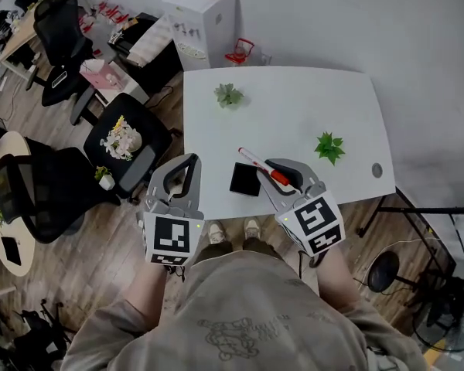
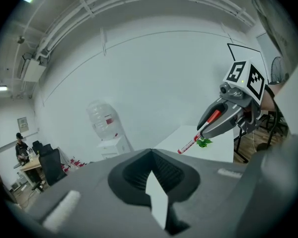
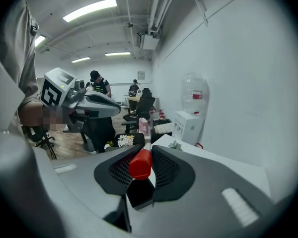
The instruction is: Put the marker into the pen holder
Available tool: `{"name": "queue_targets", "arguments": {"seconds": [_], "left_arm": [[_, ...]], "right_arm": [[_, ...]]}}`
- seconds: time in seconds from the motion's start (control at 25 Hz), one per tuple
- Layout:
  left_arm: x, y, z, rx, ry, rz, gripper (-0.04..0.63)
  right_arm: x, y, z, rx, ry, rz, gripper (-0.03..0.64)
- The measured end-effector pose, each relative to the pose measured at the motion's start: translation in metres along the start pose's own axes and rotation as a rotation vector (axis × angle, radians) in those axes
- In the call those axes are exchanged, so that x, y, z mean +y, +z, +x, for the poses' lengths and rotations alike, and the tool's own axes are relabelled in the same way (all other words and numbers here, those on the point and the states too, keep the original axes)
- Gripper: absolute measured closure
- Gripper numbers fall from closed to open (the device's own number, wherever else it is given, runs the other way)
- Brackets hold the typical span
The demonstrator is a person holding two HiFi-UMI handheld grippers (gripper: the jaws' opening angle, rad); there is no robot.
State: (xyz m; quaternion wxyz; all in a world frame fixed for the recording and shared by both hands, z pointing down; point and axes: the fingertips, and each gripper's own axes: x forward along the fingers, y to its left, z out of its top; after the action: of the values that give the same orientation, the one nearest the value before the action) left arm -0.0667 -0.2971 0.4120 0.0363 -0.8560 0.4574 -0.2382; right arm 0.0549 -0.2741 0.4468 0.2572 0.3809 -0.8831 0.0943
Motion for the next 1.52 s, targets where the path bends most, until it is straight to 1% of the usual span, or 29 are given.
{"name": "queue_targets", "arguments": {"seconds": [0.16, 0.44, 0.76, 0.88, 1.04, 1.16, 1.24, 1.4, 1.52], "left_arm": [[-0.014, -0.028, 0.009, 0.067, -0.019, 0.029, 0.595], [-0.034, -0.066, 0.012, 0.143, -0.065, -0.004, 0.595], [-0.039, -0.088, 0.012, 0.181, -0.065, -0.054, 0.595], [-0.039, -0.092, 0.012, 0.182, -0.058, -0.064, 0.595], [-0.041, -0.098, 0.009, 0.192, -0.053, -0.089, 0.595], [-0.042, -0.101, 0.006, 0.2, -0.054, -0.103, 0.595], [-0.04, -0.101, 0.004, 0.2, -0.049, -0.104, 0.595], [-0.033, -0.094, 0.003, 0.186, -0.031, -0.112, 0.595], [-0.022, -0.084, 0.0, 0.165, -0.006, -0.113, 0.595]], "right_arm": [[0.003, -0.034, 0.018, 0.101, 0.032, 0.007, 0.517], [0.019, -0.094, 0.051, 0.289, 0.109, -0.002, 0.517], [0.022, -0.152, 0.079, 0.438, 0.121, -0.01, 0.515], [0.022, -0.167, 0.085, 0.479, 0.13, -0.018, 0.515], [0.028, -0.18, 0.091, 0.525, 0.165, -0.04, 0.514], [0.027, -0.182, 0.093, 0.536, 0.166, -0.033, 0.509], [0.027, -0.177, 0.095, 0.519, 0.166, -0.025, 0.472], [0.024, -0.159, 0.092, 0.46, 0.151, -0.016, 0.485], [0.022, -0.134, 0.086, 0.411, 0.143, -0.012, 0.496]]}}
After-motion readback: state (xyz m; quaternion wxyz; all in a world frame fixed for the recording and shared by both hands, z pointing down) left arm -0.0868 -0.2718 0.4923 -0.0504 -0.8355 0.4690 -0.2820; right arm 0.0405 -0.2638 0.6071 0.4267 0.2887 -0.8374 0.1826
